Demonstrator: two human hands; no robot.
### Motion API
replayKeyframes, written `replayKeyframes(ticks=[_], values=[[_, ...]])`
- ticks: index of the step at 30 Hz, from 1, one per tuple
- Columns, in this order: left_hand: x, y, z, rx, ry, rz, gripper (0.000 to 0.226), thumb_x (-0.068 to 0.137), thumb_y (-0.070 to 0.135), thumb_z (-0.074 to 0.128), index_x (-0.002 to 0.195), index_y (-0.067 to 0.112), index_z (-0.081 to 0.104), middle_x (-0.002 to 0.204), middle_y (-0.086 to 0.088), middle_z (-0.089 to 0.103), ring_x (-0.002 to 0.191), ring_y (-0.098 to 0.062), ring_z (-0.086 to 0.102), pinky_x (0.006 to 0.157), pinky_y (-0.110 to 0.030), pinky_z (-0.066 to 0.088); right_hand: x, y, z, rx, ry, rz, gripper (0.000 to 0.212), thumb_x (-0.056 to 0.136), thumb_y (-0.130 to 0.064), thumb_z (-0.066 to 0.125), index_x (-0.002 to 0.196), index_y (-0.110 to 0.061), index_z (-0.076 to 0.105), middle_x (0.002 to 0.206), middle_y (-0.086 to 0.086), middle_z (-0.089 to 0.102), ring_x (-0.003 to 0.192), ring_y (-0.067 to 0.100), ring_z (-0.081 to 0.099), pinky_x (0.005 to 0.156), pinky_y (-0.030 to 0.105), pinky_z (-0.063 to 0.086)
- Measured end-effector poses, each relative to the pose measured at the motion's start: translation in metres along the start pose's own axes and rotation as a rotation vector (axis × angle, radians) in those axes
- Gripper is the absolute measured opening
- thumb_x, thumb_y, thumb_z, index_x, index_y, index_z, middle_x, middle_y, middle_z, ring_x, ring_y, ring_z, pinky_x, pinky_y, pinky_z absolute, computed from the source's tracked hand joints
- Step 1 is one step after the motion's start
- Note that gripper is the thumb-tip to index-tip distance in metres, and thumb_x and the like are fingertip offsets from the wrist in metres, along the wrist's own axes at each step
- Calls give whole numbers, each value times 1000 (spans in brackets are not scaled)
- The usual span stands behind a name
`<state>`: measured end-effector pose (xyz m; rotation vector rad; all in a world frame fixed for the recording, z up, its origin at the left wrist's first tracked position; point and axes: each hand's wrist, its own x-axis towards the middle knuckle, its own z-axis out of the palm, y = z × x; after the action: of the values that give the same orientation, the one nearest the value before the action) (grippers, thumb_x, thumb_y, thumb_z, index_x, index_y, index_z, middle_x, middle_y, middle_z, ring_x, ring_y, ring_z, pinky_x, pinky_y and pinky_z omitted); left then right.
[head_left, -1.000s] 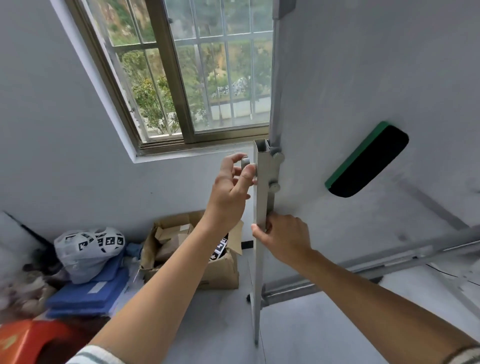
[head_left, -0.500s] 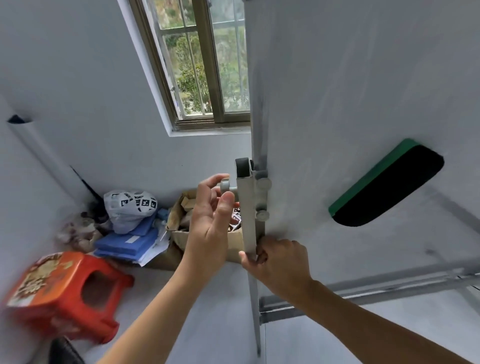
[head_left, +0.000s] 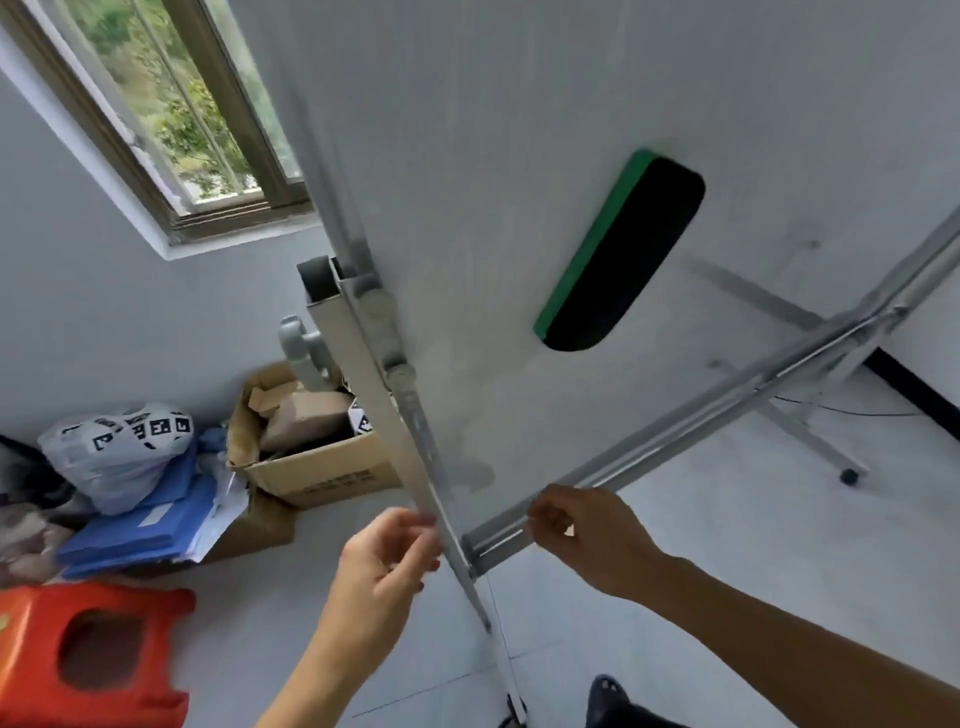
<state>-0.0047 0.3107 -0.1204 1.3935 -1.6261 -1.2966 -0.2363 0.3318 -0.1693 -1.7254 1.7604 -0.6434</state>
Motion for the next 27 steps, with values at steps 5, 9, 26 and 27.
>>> replayKeyframes(ticks=[5,9,26,27], values=[[-3,-29,41,138,-228,-177,14,91,8,57,89,19,67,79,-15,72,73,-25,68,62,-32,53,-66,72,-26,71,-7,332,11,85,-40,64,78,-32,61,67,-15,63,64,4,59,65,19,45],[15,-25,86,149,-263,-240,7,80,23,65,85,20,68,73,-6,74,69,-21,69,60,-32,52,-117,125,-56,218,128,556,9,84,-32,68,77,-26,67,68,-5,71,68,8,67,72,30,53],[127,130,447,149,-599,-74,9,88,12,62,92,17,69,79,-6,75,75,-21,71,66,-32,53,-247,343,-287,389,601,924,8,87,-25,65,81,-26,70,75,-8,75,68,2,70,66,28,51],[134,138,466,153,-627,-60,11,89,11,61,92,17,69,78,-6,75,75,-21,71,66,-32,53,-252,352,-297,391,629,935,8,87,-24,65,82,-26,70,76,-7,75,68,2,70,66,28,52]])
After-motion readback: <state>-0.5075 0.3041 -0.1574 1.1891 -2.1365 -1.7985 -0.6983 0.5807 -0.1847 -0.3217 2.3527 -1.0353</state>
